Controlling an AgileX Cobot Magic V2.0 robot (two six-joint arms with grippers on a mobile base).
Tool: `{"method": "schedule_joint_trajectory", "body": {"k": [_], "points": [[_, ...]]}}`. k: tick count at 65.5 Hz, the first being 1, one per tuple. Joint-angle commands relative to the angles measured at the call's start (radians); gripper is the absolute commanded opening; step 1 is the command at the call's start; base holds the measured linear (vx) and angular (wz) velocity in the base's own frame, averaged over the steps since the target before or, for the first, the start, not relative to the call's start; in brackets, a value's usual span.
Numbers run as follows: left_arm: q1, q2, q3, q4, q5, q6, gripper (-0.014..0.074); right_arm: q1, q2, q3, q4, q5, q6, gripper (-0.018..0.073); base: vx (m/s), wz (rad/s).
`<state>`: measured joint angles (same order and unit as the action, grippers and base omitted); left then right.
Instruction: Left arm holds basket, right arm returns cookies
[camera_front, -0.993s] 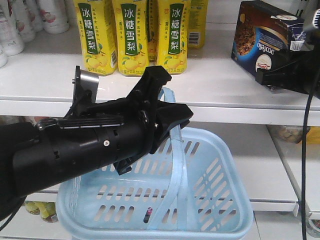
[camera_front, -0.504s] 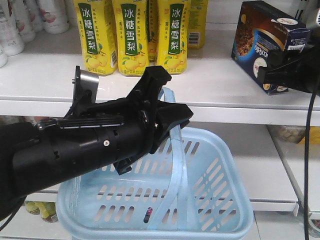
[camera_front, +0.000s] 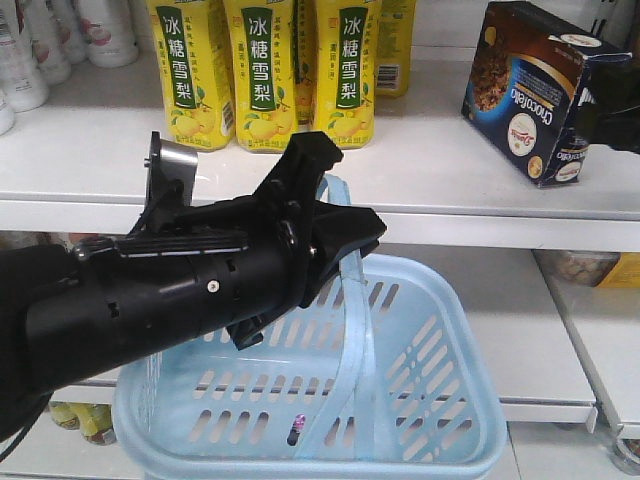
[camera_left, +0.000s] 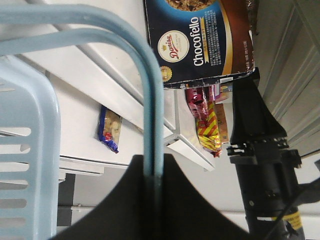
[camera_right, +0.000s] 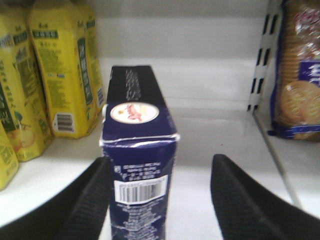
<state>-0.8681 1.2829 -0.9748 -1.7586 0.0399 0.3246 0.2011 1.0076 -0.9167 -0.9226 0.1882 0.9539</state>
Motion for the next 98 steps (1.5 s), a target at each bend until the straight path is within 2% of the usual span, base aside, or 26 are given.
{"method": "schedule_joint_trajectory", "body": {"k": [1, 18, 49, 63, 98], "points": [[0.0, -0.037, -0.043, -0.021, 0.001, 0.02, 0.0, -0.004, -0.059, -0.017, -0.01, -0.013, -0.004, 0.0302, 0.0, 0.0], [0.0, -0.037, -0.043, -0.021, 0.001, 0.02, 0.0, -0.004, -0.284, 0.159, -0.009, -0.014, -0.003, -0.0017, 0.0, 0.0], [0.0, -0.037, -0.043, -0.021, 0.001, 0.02, 0.0, -0.004, -0.763, 0.393, 0.0, 0.012, -0.003, -0.0011, 0.0, 0.0], [0.0, -0.037, -0.043, -0.021, 0.001, 0.02, 0.0, -0.004, -0.933, 0.46, 0.052, 0.046, -0.003, -0.0011, 0.0, 0.0], [0.0, -0.037, -0.043, -0.021, 0.001, 0.02, 0.0, -0.004, -0.978, 0.467, 0.033, 0.059, -0.003, -0.0011, 0.0, 0.0]]}}
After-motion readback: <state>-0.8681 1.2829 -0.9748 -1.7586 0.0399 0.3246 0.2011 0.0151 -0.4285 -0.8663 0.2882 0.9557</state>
